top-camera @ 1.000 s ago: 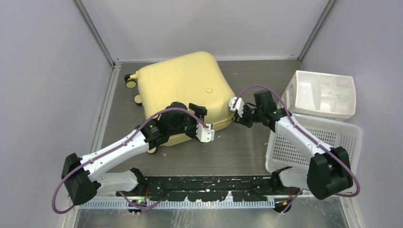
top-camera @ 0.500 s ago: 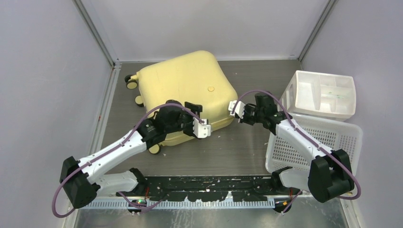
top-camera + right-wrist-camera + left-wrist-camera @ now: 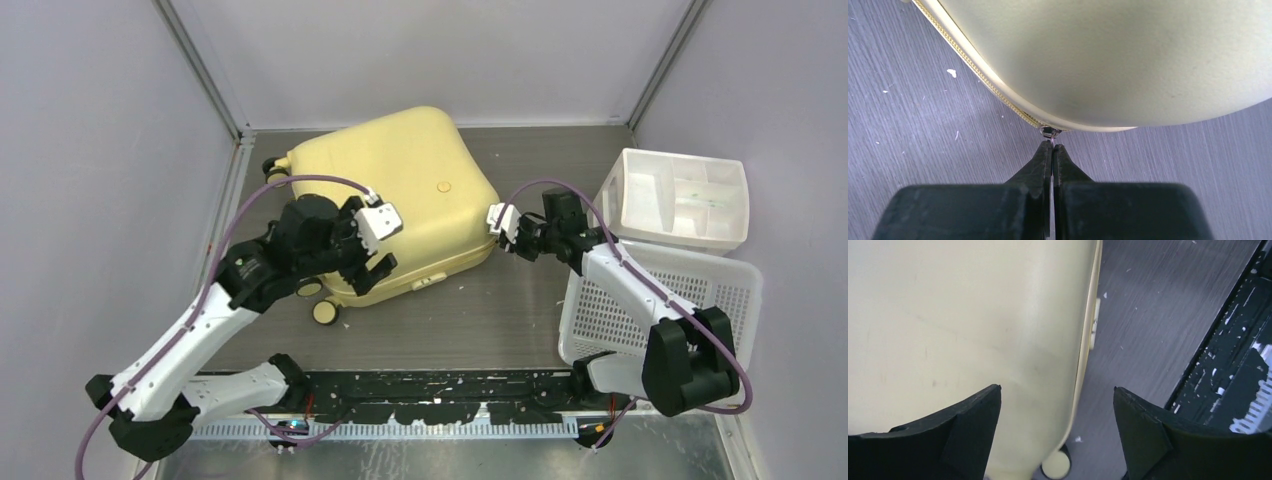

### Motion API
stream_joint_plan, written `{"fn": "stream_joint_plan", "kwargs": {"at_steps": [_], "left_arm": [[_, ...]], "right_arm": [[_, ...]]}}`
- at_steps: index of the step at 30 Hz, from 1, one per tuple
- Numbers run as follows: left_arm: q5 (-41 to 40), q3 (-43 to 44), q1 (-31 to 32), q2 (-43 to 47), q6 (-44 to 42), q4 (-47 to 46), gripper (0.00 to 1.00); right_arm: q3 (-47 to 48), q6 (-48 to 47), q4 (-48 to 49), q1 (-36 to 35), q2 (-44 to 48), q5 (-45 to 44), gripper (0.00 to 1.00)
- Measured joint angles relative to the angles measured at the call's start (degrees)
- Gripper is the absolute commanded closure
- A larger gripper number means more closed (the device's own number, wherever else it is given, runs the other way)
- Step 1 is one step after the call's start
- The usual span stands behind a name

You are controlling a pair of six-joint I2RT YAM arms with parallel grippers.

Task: Open, take out, and arrange the luggage
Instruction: Unzip the luggage at the center of the board.

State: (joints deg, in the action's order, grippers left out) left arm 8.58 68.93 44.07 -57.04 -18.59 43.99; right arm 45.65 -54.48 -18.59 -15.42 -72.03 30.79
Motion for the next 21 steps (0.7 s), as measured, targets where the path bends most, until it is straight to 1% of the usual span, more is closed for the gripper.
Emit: {"fn": "stream_joint_plan", "kwargs": {"at_steps": [4,7,10,12,14,16,21], "left_arm": [[-6.6,6.2,0.0,1.3,7.7,13.6,0.13],[-10.8,7.5,-0.2,0.4,8.5,21.4,0.11],[-13.3,7.0,-1.6,-1.8,3.3,27.4,0.11],[-13.0,6.5,-5.0,-4.1,-0.1,29.9,0.12],[-11.6,6.4,-11.4,-7.5,-3.3,31.8,0.12],[-10.2,5.4,-16.0,-8.4,-6.3,31.9,0.11],[-8.8,-0.5,-17.9,-4.9,-12.8,31.7,0.09]], "right_arm": [[1.2,0.8,-1.3,0.4,-1.2,1.0,0.99],[1.6,1.2,-2.0,0.5,-1.2,1.4,0.99],[1.7,1.7,-2.1,0.6,-1.2,1.5,0.99],[1.7,1.9,-2.2,0.6,-1.2,1.7,0.99],[1.7,2.2,-2.3,0.8,-1.2,1.9,0.99],[1.7,2.4,-2.3,1.0,-1.2,2.4,0.99],[1.7,2.9,-2.3,1.4,-1.4,3.1,0.99]]}}
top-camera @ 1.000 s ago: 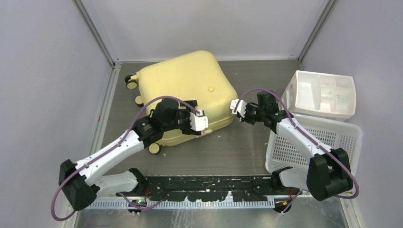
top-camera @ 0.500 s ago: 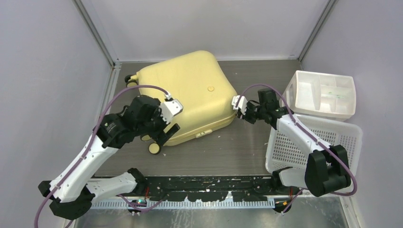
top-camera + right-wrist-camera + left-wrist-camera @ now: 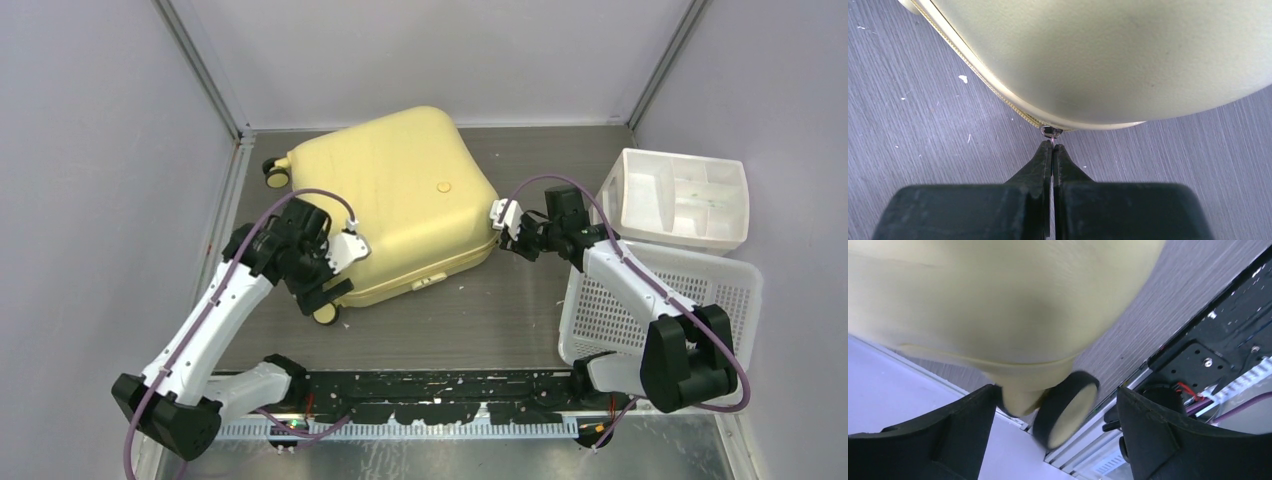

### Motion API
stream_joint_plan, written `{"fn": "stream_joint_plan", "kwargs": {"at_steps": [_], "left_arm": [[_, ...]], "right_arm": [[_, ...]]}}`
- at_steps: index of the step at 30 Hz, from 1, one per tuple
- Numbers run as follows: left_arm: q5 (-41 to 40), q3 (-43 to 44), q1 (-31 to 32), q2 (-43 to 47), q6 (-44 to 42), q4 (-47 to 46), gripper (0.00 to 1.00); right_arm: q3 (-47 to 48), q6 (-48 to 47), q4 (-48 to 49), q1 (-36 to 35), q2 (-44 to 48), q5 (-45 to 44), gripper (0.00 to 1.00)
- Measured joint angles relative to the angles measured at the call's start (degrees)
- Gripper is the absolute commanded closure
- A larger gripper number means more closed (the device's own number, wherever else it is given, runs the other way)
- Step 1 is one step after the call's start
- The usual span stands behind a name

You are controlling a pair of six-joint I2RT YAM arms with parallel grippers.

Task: Open, take out, and arrange the luggage
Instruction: Unzip the luggage at the center of the board.

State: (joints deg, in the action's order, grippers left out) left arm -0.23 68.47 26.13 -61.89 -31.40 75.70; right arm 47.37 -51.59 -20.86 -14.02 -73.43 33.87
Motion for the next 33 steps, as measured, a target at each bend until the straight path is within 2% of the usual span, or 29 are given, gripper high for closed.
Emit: {"fn": "stream_joint_plan", "kwargs": {"at_steps": [9,19,27,29,30,31,32,33], "left_arm": [[0.9,-11.0,-0.3,4.9,-7.4,-5.7,0.07],[2.0,-11.6,-0.3,9.0,-8.3,-12.8,0.09],[2.4,-12.1,-0.3,8.5,-8.3,-14.6,0.2],[2.3,-12.4,-0.3,8.5,-8.5,-15.0,0.28],[2.2,-12.5,-0.3,8.5,-8.6,-15.1,0.37],[1.9,-12.7,-0.3,8.5,-8.8,-15.4,0.61],[1.6,-12.8,-0.4,8.5,-9.1,-15.7,0.74],[1.2,-12.9,-0.4,8.5,-9.7,-16.7,0.76]], "right_arm": [[0.0,0.5,0.0,0.6,-0.1,1.4,0.99],[0.0,0.5,-0.8,1.2,-0.1,2.9,0.99],[0.0,0.7,-1.1,1.5,-0.1,3.6,0.99],[0.0,0.8,-1.1,1.6,-0.1,3.8,0.99],[0.0,0.8,-1.1,1.7,-0.1,3.8,0.99],[0.0,0.8,-1.1,1.7,-0.1,3.8,0.99],[0.0,0.8,-1.2,1.7,-0.1,3.9,0.99],[0.0,0.8,-1.4,1.8,-0.1,3.9,0.99]]}}
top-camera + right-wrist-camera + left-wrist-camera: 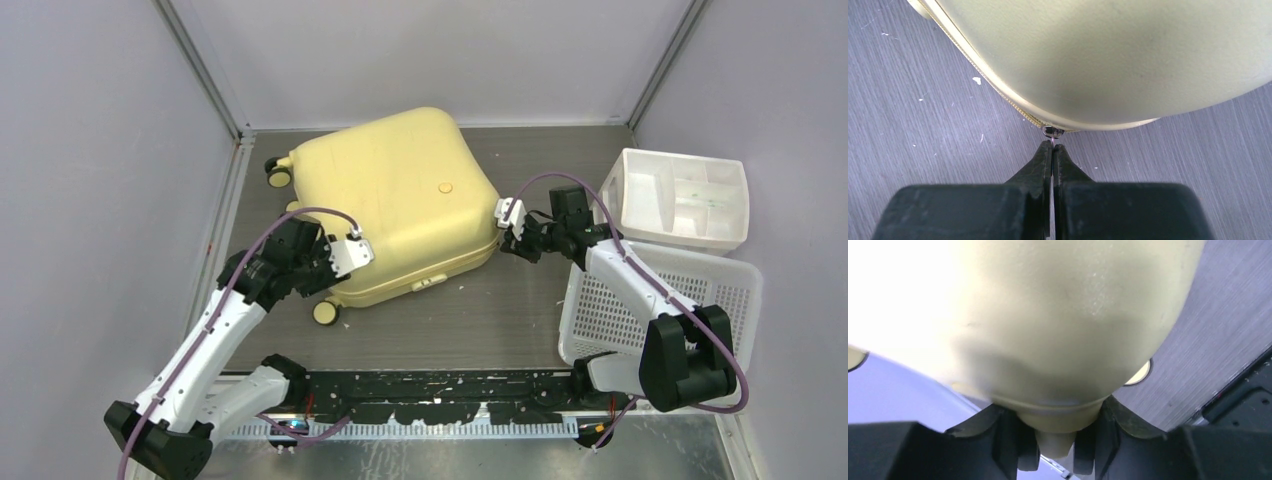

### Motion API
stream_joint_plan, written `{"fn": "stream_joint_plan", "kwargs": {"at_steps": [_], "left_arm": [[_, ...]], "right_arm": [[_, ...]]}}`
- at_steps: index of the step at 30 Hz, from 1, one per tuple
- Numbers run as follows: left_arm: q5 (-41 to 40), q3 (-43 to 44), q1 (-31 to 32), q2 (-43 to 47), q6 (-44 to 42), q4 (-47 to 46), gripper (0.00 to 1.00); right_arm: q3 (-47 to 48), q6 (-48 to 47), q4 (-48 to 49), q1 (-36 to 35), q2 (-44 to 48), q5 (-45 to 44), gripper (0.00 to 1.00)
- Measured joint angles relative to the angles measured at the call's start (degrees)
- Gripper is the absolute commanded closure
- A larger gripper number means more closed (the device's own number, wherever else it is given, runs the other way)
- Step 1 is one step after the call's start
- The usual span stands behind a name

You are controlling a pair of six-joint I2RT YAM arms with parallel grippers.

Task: Open, take out, and arrange the luggage
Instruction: Unzip the luggage at the center of the board.

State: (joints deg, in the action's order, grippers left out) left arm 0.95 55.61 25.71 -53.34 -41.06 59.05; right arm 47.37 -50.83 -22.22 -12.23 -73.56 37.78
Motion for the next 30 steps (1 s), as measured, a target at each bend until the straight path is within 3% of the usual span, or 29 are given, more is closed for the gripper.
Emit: {"fn": "stream_joint_plan", "kwargs": {"at_steps": [12,14,15,30], "left_arm": [[-1.5,-3.7,0.4,6.2,-2.1,-5.4,0.85],[-1.9,-4.4,0.5,7.3,-2.7,-6.1,0.98],[-2.1,-4.7,0.5,7.8,-2.9,-6.2,1.0],[-5.5,-5.0,0.7,10.2,-3.3,-6.6,1.0]], "right_arm": [[0.2,0.8,-0.5,0.6,0.0,0.3,0.99],[0.3,1.1,-0.8,1.0,0.0,0.6,0.99],[0.4,1.1,-1.2,1.2,0.0,1.0,0.99],[0.9,-6.2,-4.0,3.0,0.0,5.7,0.99]]}}
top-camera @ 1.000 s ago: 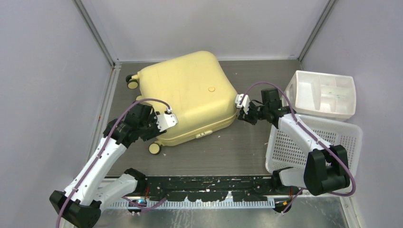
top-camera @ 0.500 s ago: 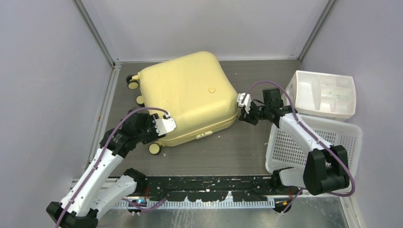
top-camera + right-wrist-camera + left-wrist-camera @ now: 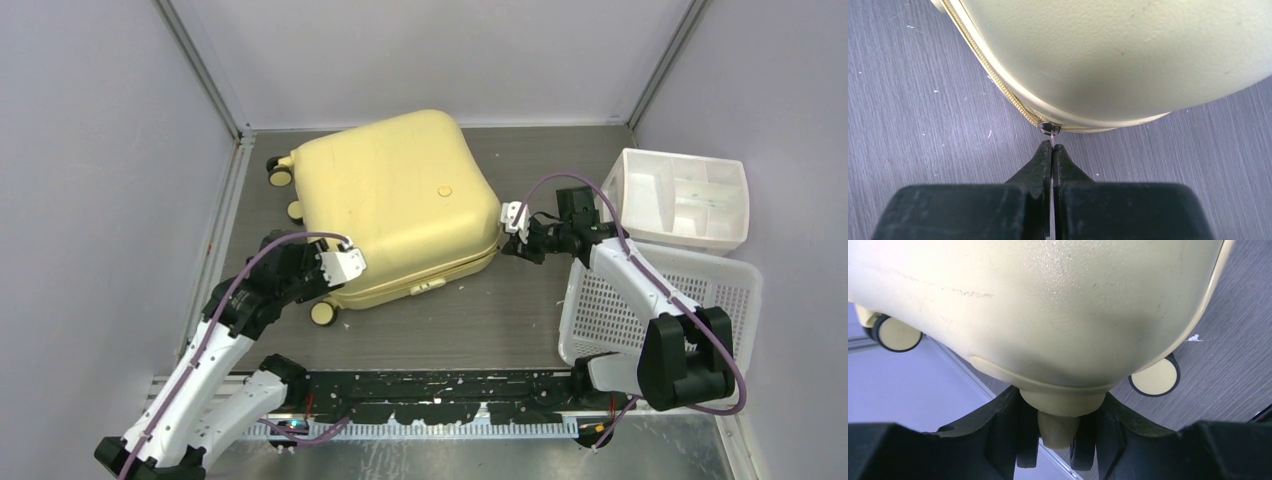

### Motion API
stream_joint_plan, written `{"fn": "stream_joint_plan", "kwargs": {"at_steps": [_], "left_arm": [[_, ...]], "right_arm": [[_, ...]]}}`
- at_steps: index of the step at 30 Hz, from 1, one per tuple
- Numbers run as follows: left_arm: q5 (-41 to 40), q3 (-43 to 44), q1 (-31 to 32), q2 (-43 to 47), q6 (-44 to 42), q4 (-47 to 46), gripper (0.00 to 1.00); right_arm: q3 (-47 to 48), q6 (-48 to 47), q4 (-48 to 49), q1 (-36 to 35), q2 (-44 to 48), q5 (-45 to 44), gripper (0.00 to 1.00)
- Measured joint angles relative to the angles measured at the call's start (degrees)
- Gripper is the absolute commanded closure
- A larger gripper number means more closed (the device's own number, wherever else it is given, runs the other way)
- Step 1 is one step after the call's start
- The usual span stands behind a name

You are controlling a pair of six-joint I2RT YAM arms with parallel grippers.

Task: Open, take out, and arrange the luggage
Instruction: Unzip the luggage at the center of the board.

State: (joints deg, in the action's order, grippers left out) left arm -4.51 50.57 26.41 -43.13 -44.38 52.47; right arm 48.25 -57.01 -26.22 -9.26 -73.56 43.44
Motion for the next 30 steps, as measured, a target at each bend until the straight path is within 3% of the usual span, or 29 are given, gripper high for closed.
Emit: {"fn": "stream_joint_plan", "kwargs": {"at_steps": [12,16,25,30], "left_arm": [[0.2,2.3,-2.0,2.2,-1.4,5.4,1.0],[0.2,4.4,-2.4,1.2,-1.3,7.8,1.0],[2.2,3.8,-2.6,2.2,2.5,5.3,1.0],[4.6,3.7,-2.8,2.3,4.2,5.3,1.0]], "right_arm": [[-1.6,-7.4,-5.6,-5.7,4.7,0.6,0.99],[-1.6,-5.1,-5.8,-7.7,6.3,-2.4,0.99],[-1.6,4.3,-1.9,-1.6,5.8,-1.6,0.99],[-1.6,4.4,-2.4,0.2,4.8,1.0,0.99]]}}
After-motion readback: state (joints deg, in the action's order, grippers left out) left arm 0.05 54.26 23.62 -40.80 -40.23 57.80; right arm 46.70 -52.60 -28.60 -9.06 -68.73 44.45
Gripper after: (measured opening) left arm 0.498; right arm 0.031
